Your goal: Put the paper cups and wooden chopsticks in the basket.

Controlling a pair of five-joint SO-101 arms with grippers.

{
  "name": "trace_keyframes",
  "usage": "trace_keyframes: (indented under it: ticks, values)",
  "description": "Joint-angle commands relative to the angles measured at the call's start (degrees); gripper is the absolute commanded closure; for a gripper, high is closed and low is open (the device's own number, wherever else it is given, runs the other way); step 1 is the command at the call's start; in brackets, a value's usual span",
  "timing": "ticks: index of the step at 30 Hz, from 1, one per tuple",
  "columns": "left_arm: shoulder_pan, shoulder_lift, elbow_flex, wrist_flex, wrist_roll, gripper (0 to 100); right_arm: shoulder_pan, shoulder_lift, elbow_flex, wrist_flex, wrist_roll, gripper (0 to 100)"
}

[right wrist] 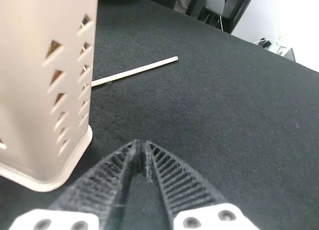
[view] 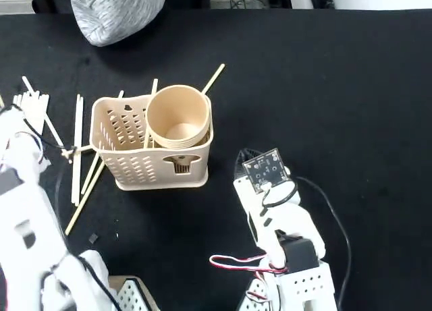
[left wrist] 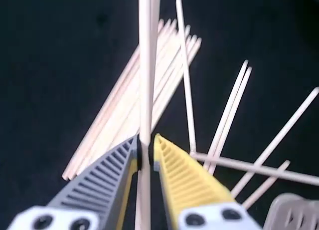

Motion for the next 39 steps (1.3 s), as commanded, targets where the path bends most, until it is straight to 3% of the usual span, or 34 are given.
trace_keyframes:
  ticks: [1, 8, 23, 31, 39]
  values:
    - [0.75, -11.96, 1.45, -1.85, 0.09, 97, 0.7, -5.05, -0.57, -0.18, 0.09, 98.2]
    - [3.47, -21.63, 5.14, -10.02, 5.8, 97, 0.7, -5.05, -0.57, -0.18, 0.09, 98.2]
    - [19.38, -33.67, -1.45, -10.29, 8.18, 97, 0.7, -5.05, -0.57, -0.18, 0.09, 98.2]
    - [28.62, -34.46, -7.08, -9.85, 8.18, 97, 0.7, -5.05, -0.31, -0.18, 1.85, 98.2]
    - [37.05, -34.46, -4.18, -10.29, 8.18, 97, 0.7, -5.05, -0.31, -0.18, 1.85, 98.2]
